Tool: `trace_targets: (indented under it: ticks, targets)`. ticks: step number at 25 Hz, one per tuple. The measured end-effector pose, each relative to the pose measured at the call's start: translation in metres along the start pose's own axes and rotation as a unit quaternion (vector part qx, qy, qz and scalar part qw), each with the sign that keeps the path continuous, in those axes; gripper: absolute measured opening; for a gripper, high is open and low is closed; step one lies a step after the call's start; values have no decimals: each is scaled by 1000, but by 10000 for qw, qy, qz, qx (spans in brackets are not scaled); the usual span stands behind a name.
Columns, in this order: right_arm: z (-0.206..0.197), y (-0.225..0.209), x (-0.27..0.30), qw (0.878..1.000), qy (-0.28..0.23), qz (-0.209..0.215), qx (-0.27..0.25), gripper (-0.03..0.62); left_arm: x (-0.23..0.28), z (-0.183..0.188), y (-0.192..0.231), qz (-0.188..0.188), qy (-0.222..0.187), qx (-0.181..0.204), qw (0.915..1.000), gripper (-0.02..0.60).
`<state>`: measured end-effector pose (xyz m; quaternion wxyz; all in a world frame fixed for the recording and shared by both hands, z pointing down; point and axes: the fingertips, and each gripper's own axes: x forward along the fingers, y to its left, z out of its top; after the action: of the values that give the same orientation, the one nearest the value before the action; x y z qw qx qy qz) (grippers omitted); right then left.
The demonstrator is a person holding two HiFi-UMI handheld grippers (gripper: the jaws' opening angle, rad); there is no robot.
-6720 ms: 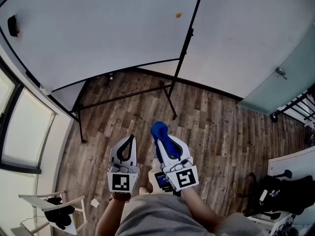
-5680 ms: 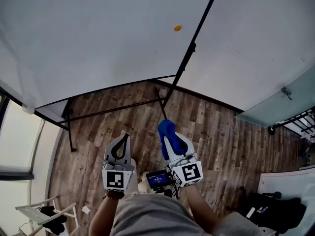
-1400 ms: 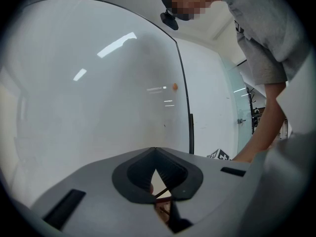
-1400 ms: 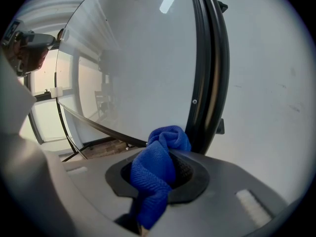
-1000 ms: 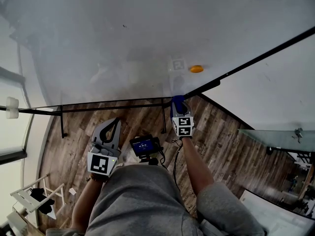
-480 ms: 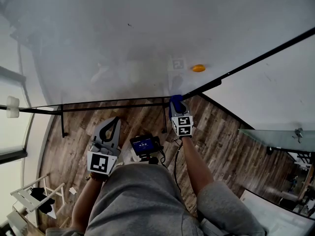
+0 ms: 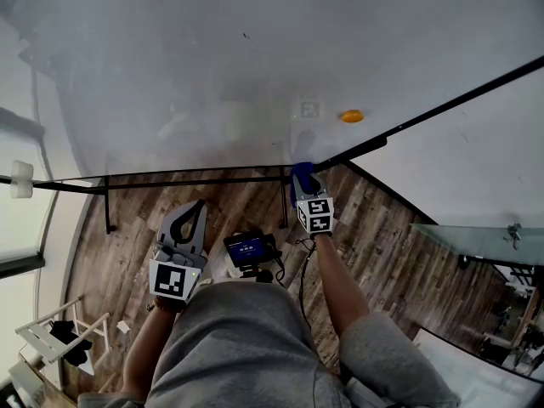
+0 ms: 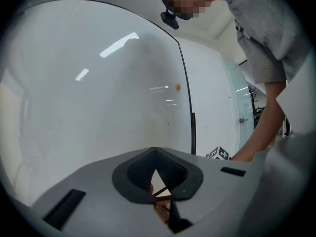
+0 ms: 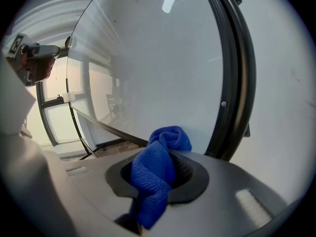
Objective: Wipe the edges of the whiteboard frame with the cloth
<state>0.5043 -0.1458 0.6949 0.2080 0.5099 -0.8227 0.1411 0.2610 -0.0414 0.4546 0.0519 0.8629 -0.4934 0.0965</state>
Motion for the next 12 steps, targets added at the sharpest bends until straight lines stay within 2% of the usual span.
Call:
trace_targets:
  ticks: [12]
  targets:
    - [3, 24, 8, 9998, 4, 205, -85, 95, -8, 0, 4, 30, -9, 30, 10000, 8]
